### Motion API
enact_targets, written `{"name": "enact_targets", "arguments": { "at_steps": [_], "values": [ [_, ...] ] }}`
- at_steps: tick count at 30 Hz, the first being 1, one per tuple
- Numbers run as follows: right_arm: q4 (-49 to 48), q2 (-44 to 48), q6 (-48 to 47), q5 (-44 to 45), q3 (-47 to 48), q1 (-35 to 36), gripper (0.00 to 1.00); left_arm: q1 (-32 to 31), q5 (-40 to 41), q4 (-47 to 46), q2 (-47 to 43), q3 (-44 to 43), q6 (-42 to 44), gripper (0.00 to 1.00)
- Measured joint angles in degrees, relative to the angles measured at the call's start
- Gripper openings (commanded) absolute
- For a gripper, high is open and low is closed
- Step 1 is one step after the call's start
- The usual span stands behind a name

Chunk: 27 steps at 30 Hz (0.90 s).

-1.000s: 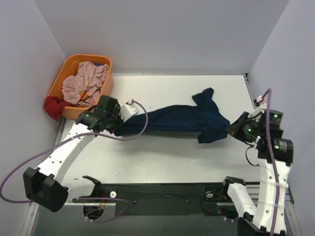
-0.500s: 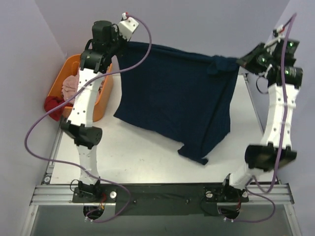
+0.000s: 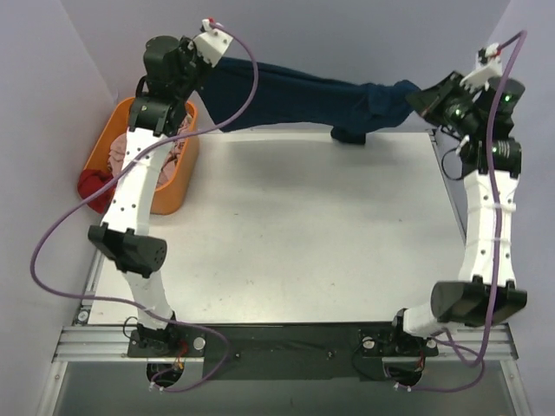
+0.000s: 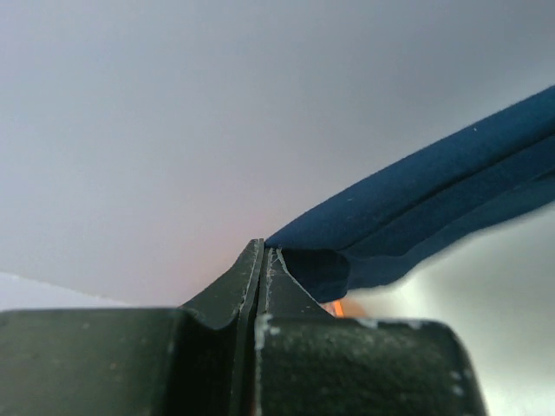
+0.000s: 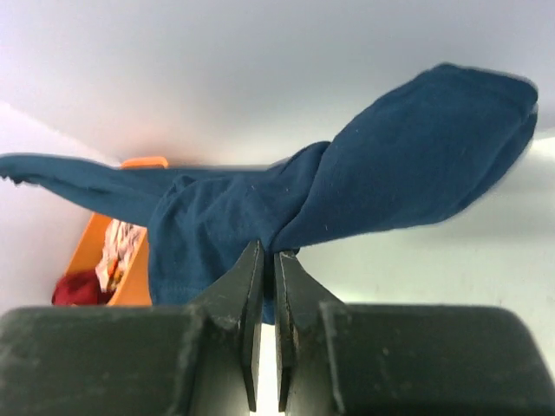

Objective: Fold and stack the t-shirts
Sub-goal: Flatten out the tshirt

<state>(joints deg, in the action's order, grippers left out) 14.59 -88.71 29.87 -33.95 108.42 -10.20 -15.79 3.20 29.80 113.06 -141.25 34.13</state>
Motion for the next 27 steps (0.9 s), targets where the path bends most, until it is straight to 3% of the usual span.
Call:
{"name": "enact_targets", "arguments": {
  "at_steps": [3,6,11,15,20,24,27],
  "values": [
    [-3.1,9.8,-1.7,-0.7,-16.2,1.3,0.0,0.1,-1.5,-1.6,-8.5,13.9,2.3,0.0],
    [-5.0,14.1,-2.9,0.1,-31.0,4.0,0.09,0.1,-2.4,-3.6,-14.5,28.4,5.4,0.0],
    [-6.4,11.5,-2.1,3.7,-56.3,10.9,0.3,-0.5,-3.1,-5.4,-17.7,52.1,10.8,0.0],
    [-3.6,10.6,0.4,6.8,-70.0,14.8,0.4,-2.7,-3.9,-3.8,-17.6,71.5,14.3,0.0],
    [1.9,13.6,1.2,12.4,-73.0,14.7,0.46,-4.2,-4.7,-0.4,-17.7,82.5,15.6,0.0],
    [4.5,17.4,-1.2,15.5,-69.6,14.7,0.47,-3.5,-4.7,-0.1,-18.2,83.5,14.8,0.0],
    [4.9,13.9,-3.5,16.6,-62.8,14.8,0.47,-2.8,-4.5,-0.4,-19.4,83.2,13.6,0.0]
  ]
}}
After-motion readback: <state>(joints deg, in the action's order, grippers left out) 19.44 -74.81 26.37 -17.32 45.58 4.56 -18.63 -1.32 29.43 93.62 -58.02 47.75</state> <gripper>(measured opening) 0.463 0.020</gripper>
